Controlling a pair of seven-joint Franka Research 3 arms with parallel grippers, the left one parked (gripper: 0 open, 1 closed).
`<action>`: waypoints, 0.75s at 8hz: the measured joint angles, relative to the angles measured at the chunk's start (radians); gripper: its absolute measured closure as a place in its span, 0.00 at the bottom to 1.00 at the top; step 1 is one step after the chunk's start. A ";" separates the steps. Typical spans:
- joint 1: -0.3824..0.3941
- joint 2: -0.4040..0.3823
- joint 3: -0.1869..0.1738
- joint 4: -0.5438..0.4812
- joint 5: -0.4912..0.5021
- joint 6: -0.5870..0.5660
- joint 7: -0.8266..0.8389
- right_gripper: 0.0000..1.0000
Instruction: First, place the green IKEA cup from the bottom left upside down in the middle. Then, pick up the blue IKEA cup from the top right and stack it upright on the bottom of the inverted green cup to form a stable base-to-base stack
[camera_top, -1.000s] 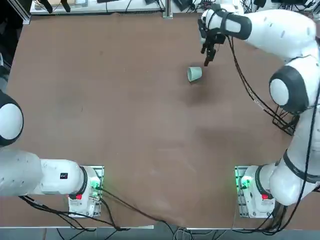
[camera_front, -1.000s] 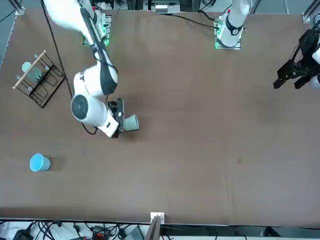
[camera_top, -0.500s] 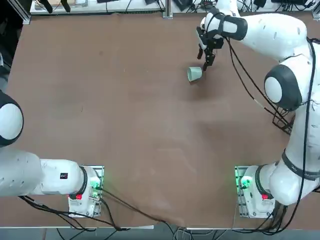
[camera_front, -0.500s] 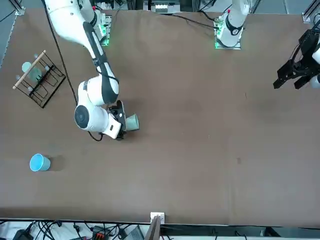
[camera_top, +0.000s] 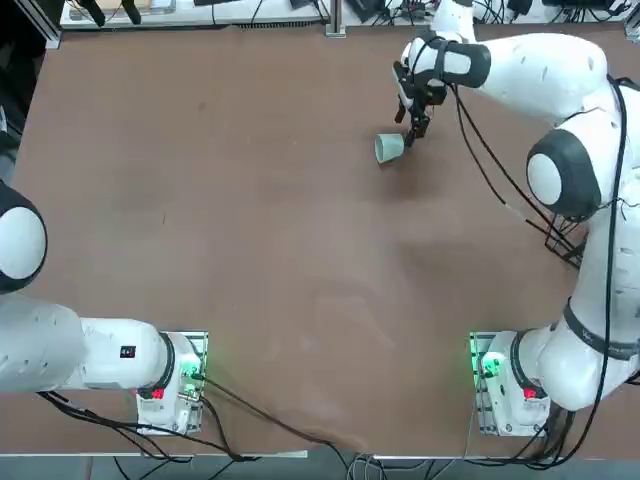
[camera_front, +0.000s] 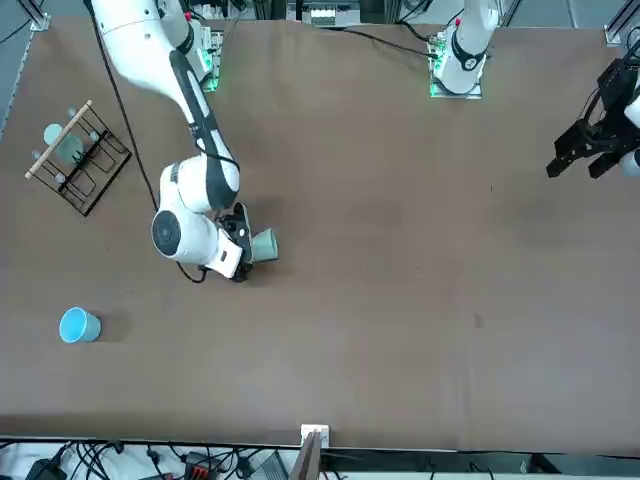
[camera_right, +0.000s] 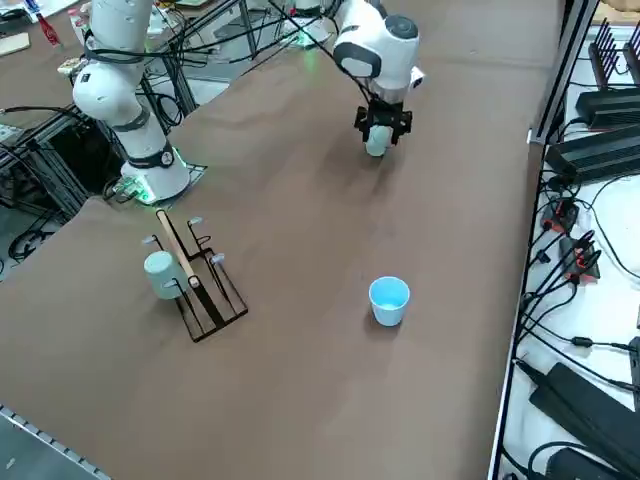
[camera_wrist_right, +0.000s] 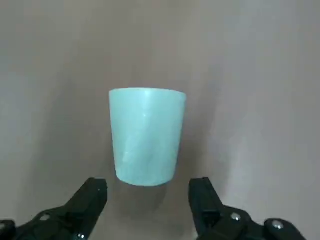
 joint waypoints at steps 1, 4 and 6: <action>0.000 0.001 0.001 -0.012 0.007 0.013 -0.004 0.00; 0.002 0.001 0.004 -0.035 0.073 0.033 -0.028 0.00; 0.004 0.001 0.005 -0.039 0.078 0.049 -0.029 0.00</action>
